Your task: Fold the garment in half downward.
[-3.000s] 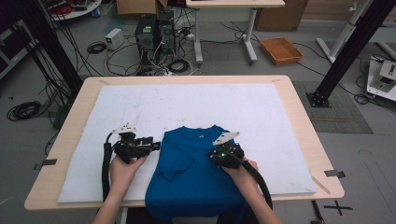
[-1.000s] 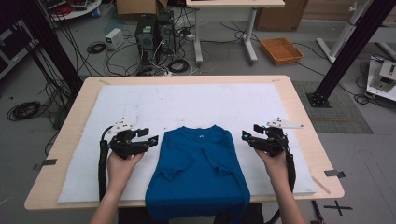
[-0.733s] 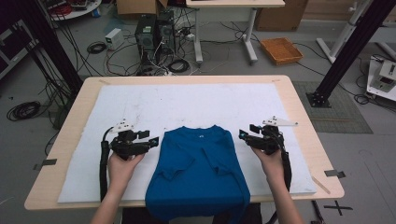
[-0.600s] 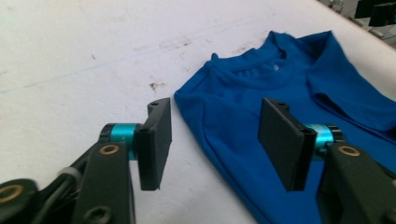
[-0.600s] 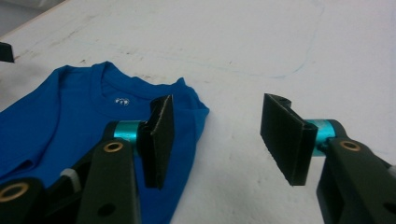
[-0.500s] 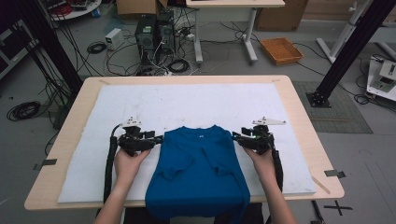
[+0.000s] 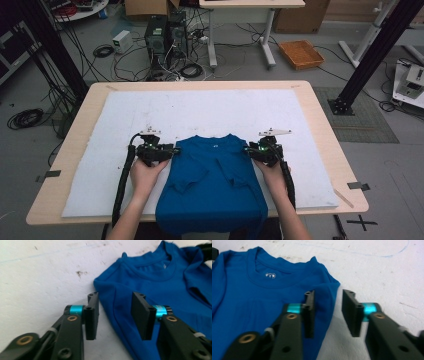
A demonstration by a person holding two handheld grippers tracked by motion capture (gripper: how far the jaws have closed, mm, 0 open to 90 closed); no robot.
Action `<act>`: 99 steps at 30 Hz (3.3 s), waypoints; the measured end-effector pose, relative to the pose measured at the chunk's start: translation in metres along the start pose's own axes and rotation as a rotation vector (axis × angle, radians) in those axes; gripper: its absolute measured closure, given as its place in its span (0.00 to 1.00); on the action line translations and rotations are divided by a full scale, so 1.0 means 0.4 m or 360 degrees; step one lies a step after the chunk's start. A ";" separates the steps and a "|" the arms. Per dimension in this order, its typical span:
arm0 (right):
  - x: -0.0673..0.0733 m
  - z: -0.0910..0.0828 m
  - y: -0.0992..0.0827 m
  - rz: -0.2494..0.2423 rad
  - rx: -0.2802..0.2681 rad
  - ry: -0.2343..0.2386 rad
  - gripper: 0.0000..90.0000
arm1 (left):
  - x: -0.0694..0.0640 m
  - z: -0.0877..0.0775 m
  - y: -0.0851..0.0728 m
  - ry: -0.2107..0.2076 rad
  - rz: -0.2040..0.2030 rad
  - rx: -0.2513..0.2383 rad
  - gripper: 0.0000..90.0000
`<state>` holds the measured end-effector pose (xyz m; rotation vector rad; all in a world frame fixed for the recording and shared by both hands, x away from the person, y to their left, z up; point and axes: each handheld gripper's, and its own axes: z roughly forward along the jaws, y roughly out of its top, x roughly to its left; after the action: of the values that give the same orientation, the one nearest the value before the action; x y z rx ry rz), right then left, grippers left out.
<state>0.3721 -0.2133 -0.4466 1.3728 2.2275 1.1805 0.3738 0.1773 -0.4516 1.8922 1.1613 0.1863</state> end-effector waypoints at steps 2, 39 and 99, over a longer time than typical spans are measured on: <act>0.003 -0.015 -0.001 -0.0016 -0.0095 -0.0051 0.77 | -0.004 0.001 0.000 0.0035 0.0038 0.0001 0.72; -0.011 0.068 0.099 -0.0097 0.0047 0.0021 0.69 | 0.019 0.066 0.104 0.0003 0.0083 0.0056 0.68; -0.023 0.084 0.225 -0.0212 -0.0115 0.0035 1.00 | 0.044 0.013 0.197 0.0101 0.0435 -0.0183 0.98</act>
<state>0.4526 -0.1845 -0.4015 1.1699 2.2295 1.2224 0.4370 0.1743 -0.4014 1.9480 0.9085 0.4569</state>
